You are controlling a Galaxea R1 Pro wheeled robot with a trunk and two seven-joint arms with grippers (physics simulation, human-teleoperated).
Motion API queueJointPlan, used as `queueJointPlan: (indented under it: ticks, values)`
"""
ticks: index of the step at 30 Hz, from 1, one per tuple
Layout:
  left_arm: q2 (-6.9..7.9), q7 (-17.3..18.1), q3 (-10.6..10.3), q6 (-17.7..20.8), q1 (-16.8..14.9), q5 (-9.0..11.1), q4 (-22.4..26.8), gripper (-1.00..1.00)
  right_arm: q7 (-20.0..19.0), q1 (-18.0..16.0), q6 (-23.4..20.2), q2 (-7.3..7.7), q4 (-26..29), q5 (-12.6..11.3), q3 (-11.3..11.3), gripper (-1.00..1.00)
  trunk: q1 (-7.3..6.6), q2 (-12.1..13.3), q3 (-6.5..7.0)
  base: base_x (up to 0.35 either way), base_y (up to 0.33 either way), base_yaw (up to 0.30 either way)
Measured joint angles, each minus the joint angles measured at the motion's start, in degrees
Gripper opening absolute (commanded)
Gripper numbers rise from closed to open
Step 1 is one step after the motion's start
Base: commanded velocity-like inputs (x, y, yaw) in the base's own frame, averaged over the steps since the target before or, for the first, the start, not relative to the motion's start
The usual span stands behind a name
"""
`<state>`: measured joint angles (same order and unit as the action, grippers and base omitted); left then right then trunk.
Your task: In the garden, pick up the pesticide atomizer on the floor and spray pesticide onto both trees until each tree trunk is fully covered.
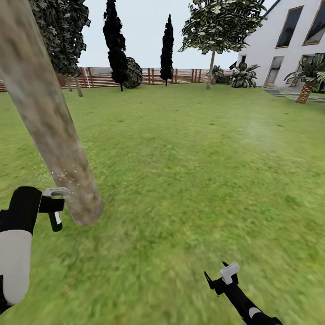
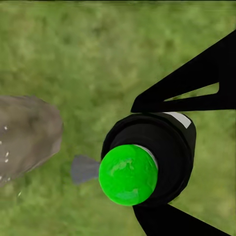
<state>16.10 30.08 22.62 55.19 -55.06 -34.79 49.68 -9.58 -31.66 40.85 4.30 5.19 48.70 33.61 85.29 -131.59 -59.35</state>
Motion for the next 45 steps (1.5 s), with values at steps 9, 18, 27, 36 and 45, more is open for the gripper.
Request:
queueJointPlan:
  ticks: [9,18,27,36,45]
  values:
    - [-0.11,-3.56,2.56,-0.48,0.06,0.27,-0.12,-1.0,0.0,-0.02,-0.02,0.0,0.0,0.07,0.01,1.0,0.03,0.0,0.0,0.039,-0.263,0.019]
    - [-0.14,-3.93,2.64,-0.47,0.04,0.42,-0.25,-1.0,0.0,-0.04,-0.03,-0.01,-0.01,0.09,0.01,1.0,0.02,0.0,0.0,0.04,-0.273,0.268]
    - [-0.24,-3.95,2.56,-0.47,0.01,0.37,-0.79,-1.0,0.0,0.0,-0.01,0.0,0.0,0.08,0.01,1.0,0.0,0.0,0.0,0.22,-0.201,0.038]
    - [-0.25,-3.95,2.57,-0.48,0.04,0.37,-0.34,-1.0,0.0,-0.01,-0.02,0.0,0.0,0.04,0.01,1.0,0.0,0.0,0.0,0.19,-0.225,0.0]
    - [-0.25,-3.95,2.6,-0.48,0.05,0.33,-0.35,-1.0,-0.09,-0.03,-0.01,0.0,-0.01,0.07,0.01,1.0,0.01,0.0,0.0,0.18,-0.224,0.024]
